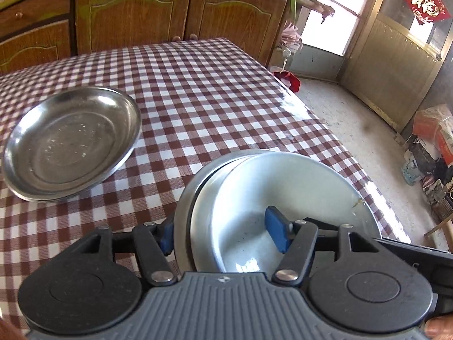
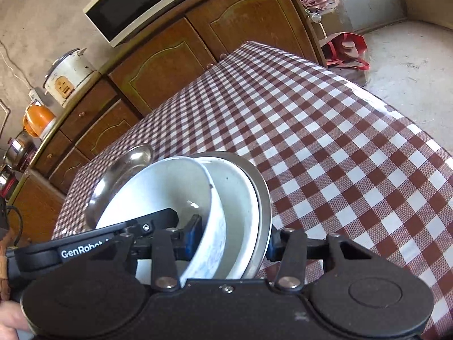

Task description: Organize plates and bowls

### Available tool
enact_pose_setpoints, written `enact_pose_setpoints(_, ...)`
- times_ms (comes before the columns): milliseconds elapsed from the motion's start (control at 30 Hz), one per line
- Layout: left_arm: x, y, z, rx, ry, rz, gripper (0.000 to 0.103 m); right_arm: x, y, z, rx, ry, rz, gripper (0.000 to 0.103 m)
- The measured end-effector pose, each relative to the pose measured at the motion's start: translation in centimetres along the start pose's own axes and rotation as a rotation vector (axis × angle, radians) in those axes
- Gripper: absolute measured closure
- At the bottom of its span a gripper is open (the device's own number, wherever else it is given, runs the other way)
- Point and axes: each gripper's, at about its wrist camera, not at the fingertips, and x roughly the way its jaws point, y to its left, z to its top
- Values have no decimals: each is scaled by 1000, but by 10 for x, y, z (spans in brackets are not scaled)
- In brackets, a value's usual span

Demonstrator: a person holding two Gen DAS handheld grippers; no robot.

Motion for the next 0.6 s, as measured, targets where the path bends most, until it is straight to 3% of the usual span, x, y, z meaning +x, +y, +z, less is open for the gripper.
enact_pose_setpoints(600, -61, 7, -18, -35, -40, 62, 39, -35, 36, -17, -51, 15, 61, 49)
